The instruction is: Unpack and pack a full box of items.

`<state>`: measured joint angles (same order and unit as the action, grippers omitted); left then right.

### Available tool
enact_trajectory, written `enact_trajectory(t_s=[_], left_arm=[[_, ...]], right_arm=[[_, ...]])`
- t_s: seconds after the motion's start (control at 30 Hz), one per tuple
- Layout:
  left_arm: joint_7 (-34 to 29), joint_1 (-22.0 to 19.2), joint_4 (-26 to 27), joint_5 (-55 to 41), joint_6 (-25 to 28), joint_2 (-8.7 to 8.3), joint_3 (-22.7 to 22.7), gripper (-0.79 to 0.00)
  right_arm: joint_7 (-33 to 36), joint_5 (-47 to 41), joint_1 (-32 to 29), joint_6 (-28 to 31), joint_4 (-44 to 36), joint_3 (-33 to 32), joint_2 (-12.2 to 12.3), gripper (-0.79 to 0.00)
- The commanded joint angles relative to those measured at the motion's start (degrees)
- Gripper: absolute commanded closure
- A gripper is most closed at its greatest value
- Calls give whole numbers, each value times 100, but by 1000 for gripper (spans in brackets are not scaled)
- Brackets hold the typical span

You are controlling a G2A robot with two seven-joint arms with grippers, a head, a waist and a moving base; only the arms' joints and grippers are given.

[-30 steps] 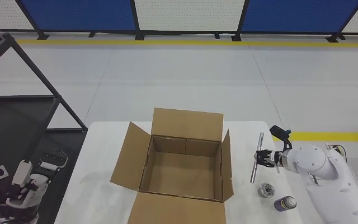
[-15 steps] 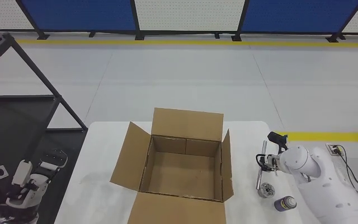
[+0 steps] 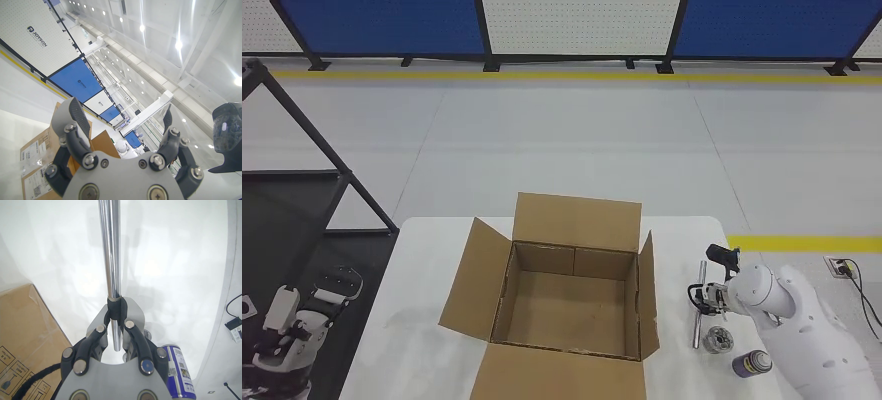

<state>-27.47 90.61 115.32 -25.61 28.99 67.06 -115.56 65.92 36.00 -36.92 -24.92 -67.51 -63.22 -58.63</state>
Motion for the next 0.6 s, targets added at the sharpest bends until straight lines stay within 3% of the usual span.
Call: enact_trajectory(t_s=[0.0, 0.1, 0.13, 0.2, 0.3, 0.57], left_arm=[[0, 0, 0, 0, 0, 0, 0, -785], [0, 0, 0, 0, 0, 0, 0, -785], [0, 0, 0, 0, 0, 0, 0, -785], [0, 0, 0, 0, 0, 0, 0, -785], [0, 0, 0, 0, 0, 0, 0, -785], [0, 0, 0, 0, 0, 0, 0, -785]], right_arm=[[20, 37, 28, -9, 37, 50, -13, 0], [28, 74, 76, -27, 100, 113, -35, 0], [31, 76, 90, -36, 123, 128, -43, -62], [32, 90, 118, -45, 160, 161, -57, -256], [41, 105, 159, -52, 218, 204, -77, -376], [27, 83, 246, -40, 334, 229, -113, -391]])
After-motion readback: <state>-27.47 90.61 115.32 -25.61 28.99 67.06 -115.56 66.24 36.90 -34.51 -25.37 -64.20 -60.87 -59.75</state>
